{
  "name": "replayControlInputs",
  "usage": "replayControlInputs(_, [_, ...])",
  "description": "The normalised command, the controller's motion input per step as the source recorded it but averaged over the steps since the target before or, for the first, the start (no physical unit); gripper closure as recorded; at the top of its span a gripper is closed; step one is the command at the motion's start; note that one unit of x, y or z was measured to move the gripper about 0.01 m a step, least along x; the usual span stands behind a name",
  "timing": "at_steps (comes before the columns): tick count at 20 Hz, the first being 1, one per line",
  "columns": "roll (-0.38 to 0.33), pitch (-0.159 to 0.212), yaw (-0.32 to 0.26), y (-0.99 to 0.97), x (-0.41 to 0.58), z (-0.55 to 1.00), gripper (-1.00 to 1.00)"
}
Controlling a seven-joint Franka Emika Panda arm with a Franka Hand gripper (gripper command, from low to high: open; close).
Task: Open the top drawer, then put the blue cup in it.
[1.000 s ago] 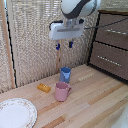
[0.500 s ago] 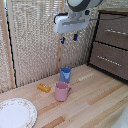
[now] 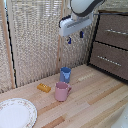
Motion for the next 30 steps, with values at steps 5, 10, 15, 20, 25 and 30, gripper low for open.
replayControlInputs(5, [-0.375, 0.000, 0.024, -0.23, 0.019, -0.02, -1.00])
replayControlInputs(10, [-0.375, -0.001, 0.016, -0.22, 0.065, -0.03, -1.00])
replayControlInputs(15, [-0.375, -0.019, 0.041, -0.17, 0.079, 0.00, -1.00])
replayControlInputs(20, [-0.374, -0.023, 0.046, -0.13, 0.103, 0.03, -1.00])
replayControlInputs(25, [-0.343, -0.063, 0.097, -0.10, 0.026, 0.12, -1.00])
replayControlInputs(30, [-0.340, -0.054, 0.123, -0.11, -0.005, 0.11, -1.00])
